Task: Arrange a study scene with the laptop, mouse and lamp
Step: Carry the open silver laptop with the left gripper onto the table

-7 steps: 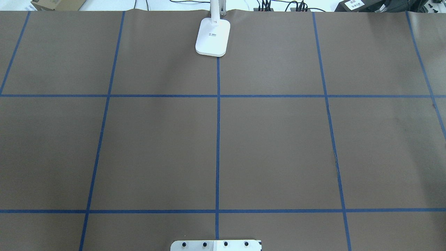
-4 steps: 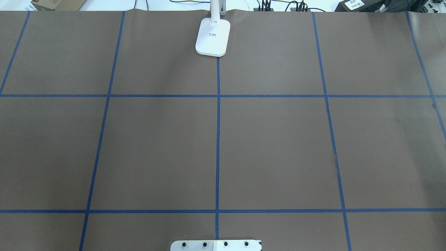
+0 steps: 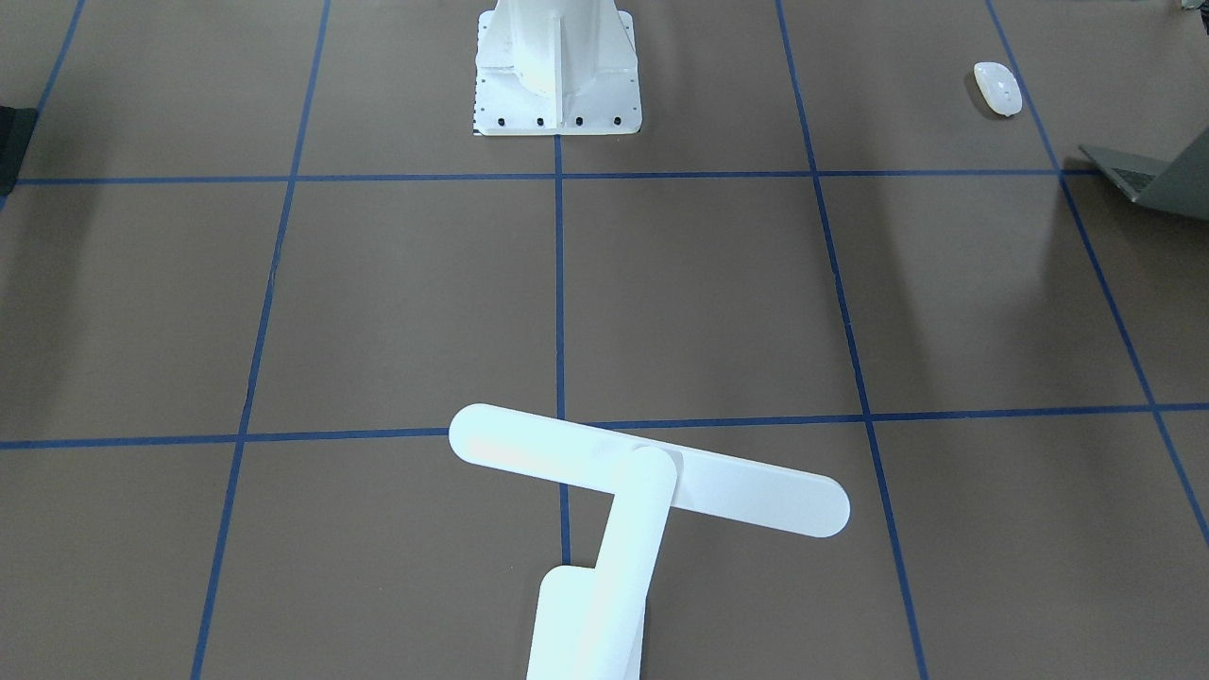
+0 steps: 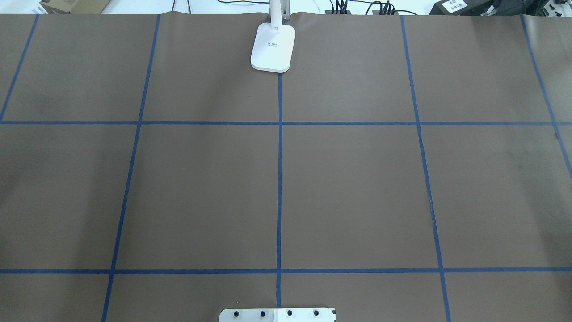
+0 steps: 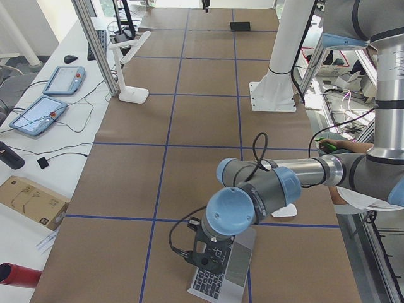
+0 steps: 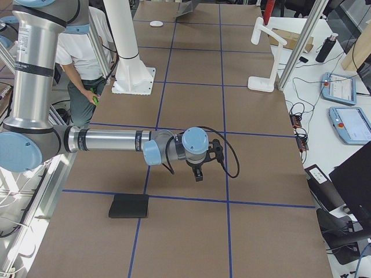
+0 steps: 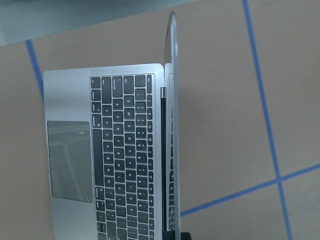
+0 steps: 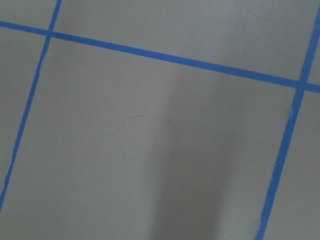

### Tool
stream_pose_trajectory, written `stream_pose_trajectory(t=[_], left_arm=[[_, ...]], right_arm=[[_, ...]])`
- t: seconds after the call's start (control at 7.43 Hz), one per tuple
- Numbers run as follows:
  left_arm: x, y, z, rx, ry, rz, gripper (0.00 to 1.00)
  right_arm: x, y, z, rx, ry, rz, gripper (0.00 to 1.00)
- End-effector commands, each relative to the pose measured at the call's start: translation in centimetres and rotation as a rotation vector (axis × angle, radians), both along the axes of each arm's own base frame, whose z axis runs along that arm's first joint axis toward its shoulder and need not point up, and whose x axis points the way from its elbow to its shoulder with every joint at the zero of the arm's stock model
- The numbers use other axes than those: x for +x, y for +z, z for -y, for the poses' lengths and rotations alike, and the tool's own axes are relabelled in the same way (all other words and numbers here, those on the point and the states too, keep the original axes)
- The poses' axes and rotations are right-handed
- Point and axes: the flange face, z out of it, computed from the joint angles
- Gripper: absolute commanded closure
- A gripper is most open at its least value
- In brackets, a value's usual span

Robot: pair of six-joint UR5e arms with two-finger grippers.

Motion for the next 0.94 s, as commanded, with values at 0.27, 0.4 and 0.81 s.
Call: stream_pose_trajectory(t=[0.27, 0.4, 0.81], left_arm=[[15.1, -21.8, 15.7, -0.015, 0.028, -0.024, 1.00], [20.5, -27.9, 15.7, -0.052, 0.015, -0.048, 1.00], [33.3, -42.8, 12.4, -0.202, -0.039, -0.148, 1.00]], right_arm=[[0.2, 0.1, 1.3, 0.011, 0.012, -0.047, 0.02], [0.1, 0.4, 1.2, -0.004, 0.012, -0.046, 0.02], [0.2, 1.9, 0.9, -0.045, 0.009, -0.049, 0.02]])
